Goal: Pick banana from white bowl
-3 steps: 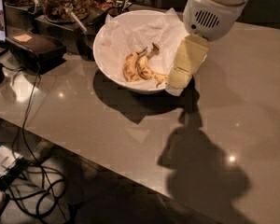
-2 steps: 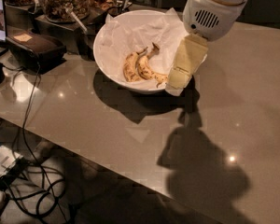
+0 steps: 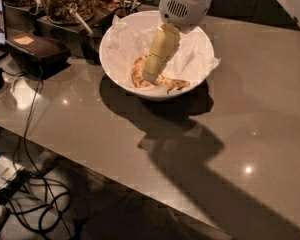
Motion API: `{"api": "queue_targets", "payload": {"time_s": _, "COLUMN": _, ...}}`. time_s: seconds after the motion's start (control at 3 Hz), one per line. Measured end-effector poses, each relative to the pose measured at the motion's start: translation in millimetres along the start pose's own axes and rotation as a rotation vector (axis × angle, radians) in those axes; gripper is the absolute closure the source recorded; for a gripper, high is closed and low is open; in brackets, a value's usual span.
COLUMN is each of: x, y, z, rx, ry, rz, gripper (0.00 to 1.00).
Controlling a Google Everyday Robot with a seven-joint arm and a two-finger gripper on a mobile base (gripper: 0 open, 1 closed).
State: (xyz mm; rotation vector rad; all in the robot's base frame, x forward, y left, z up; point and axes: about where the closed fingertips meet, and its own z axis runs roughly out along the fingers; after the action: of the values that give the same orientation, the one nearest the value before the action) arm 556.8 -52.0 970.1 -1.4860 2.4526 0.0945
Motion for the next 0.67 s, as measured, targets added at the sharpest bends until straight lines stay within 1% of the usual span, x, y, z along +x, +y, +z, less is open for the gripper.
{"api": "queue_targets", "payload": {"time_s": 0.33, "x": -11.5, "y": -8.5, "z": 4.2, "rx": -0.007, "ry": -0.057, "rz": 0.040, "gripper": 0.00}}
{"api": "queue_targets", "payload": {"time_s": 0.67, "x": -11.5, "y": -24.0, "z": 12.3, "rx": -0.017, "ry": -0.064, "rz": 0.111, "gripper": 0.00}}
